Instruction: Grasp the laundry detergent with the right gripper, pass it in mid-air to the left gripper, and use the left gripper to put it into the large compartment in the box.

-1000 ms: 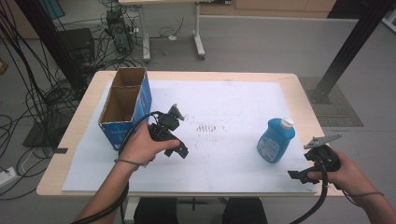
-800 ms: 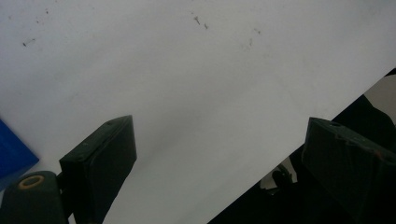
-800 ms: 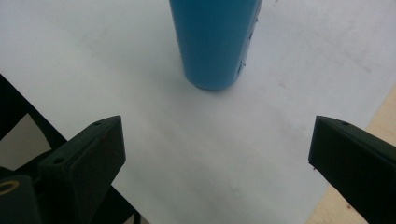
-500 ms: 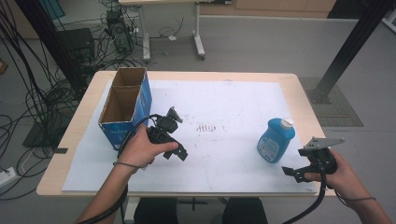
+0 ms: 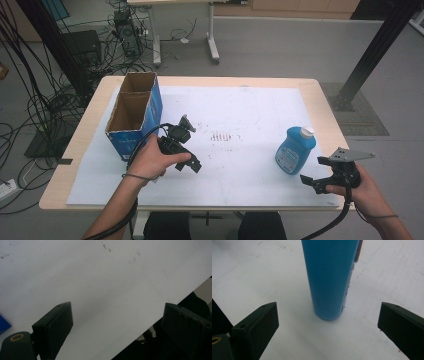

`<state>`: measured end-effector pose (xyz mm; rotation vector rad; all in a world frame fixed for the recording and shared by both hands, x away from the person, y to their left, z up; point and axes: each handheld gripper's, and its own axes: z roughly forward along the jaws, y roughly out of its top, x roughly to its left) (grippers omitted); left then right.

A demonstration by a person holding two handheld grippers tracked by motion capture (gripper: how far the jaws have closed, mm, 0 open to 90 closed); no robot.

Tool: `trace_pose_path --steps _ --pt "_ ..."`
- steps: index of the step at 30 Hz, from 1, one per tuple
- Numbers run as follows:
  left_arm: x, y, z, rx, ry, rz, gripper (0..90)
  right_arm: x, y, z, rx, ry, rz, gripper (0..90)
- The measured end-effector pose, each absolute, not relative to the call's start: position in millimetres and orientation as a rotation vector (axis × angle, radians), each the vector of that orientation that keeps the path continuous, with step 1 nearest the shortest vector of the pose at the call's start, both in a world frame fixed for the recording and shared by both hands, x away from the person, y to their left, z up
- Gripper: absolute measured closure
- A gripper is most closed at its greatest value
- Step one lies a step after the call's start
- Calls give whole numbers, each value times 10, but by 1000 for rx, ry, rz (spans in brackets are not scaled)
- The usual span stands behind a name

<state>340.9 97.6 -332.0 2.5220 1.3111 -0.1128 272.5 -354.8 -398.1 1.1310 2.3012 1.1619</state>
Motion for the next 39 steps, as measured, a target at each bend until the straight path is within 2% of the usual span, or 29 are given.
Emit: trace_pose_path --steps 39 --pt "3342 995 -3310 2517 1300 -98 105 2732 -3408 -4240 1061 2078 1362 16"
